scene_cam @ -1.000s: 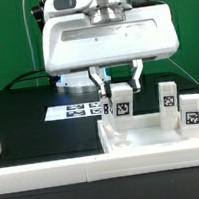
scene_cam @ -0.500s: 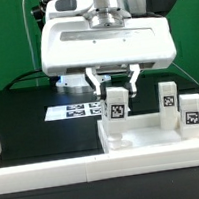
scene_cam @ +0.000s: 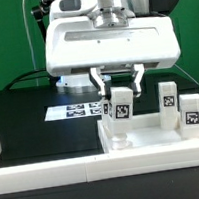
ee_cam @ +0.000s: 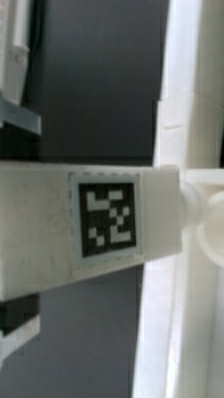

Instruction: Assemble square table

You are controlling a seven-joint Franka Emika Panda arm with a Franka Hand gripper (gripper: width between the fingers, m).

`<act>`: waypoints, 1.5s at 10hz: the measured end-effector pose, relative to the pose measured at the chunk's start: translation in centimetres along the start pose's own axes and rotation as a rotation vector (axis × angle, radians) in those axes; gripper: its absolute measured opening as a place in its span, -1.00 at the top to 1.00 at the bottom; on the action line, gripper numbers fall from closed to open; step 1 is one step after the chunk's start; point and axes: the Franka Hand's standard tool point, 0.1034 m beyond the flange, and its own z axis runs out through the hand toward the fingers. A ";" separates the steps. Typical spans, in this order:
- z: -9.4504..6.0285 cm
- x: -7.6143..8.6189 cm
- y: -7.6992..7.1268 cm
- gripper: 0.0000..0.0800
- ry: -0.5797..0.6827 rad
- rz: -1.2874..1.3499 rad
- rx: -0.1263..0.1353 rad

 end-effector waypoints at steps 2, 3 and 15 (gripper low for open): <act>-0.4 0.2 -0.3 0.27 -0.024 0.000 0.017; -0.7 0.5 -0.1 0.27 -0.020 0.002 0.016; -0.3 -1.0 -0.1 0.27 -0.086 0.013 0.038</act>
Offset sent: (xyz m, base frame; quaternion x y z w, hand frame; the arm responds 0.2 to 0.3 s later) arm -0.0062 -0.0002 0.0080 0.0130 -0.0769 0.0092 0.9969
